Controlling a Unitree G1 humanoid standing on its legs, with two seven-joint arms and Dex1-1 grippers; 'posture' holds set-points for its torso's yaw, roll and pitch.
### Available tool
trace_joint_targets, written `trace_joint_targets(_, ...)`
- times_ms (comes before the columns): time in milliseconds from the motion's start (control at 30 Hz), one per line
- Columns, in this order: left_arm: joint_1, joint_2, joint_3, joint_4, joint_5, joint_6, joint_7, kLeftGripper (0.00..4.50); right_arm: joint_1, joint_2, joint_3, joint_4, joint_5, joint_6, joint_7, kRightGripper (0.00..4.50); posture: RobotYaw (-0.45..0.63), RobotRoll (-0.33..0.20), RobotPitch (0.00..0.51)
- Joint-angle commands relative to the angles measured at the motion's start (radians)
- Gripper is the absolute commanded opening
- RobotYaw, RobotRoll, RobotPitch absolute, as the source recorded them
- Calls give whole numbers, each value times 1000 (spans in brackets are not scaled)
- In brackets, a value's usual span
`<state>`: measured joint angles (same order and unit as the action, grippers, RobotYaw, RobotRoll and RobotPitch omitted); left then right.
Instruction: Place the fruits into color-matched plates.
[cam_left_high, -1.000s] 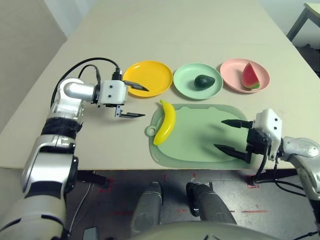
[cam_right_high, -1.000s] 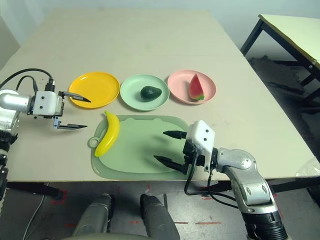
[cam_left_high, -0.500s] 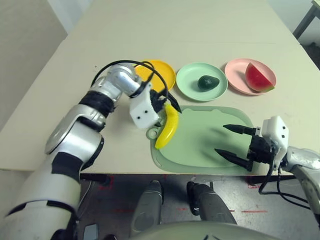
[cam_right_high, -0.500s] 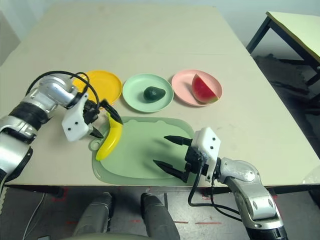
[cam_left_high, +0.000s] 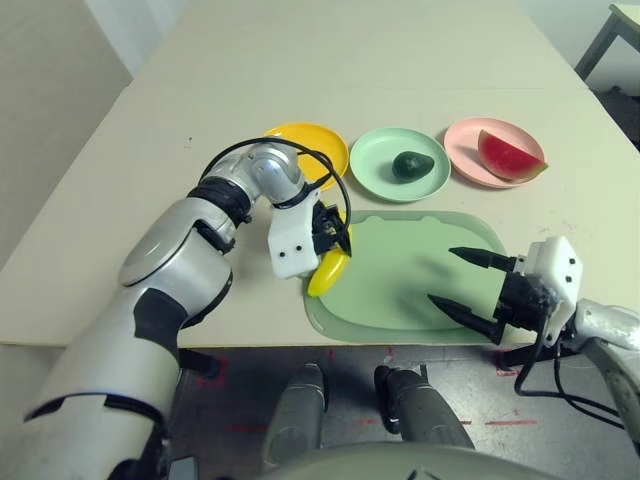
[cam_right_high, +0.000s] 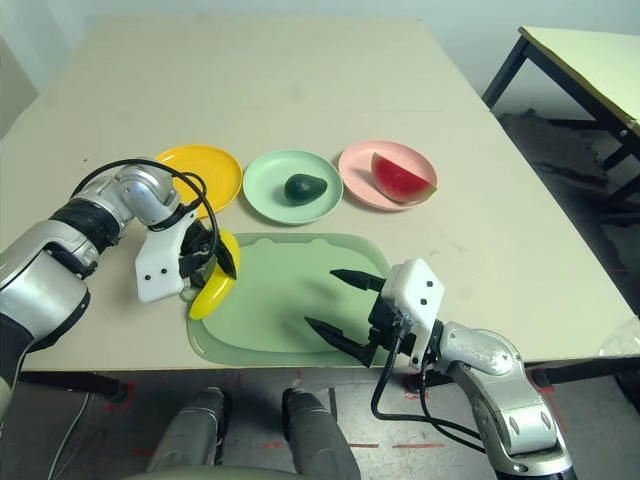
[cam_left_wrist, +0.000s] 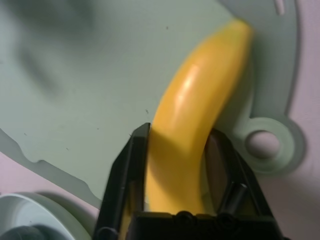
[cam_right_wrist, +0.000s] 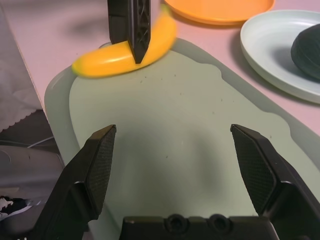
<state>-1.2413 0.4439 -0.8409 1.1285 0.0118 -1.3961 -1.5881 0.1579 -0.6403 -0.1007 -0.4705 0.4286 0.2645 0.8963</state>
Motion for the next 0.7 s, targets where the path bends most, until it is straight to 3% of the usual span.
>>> trace_joint_targets(33,14,3,0,23,23,-2,-16,1597,9,-7,-5,-17,9,-4,-4,4500,-140,0,157)
trace_joint_targets(300,-79,68,118,51,-12,108,-16,1596,6,2,31,-7,-30,-115,32,4500,-105,0,155)
trace_joint_targets(400,-133,123,144,100,145,172,125,1596,-6,14,57,3,-65,-169,29,4500,-96,0,157)
trace_joint_targets(567,-195,195,100,148,448,369,531,1595,-47,87,73,16,-87,-166,-73,4500,-90,0,160)
trace_joint_targets(700,-187,201,77,189,597,521,775,1595,-57,158,106,10,-171,-169,-193,4500,-88,0,162)
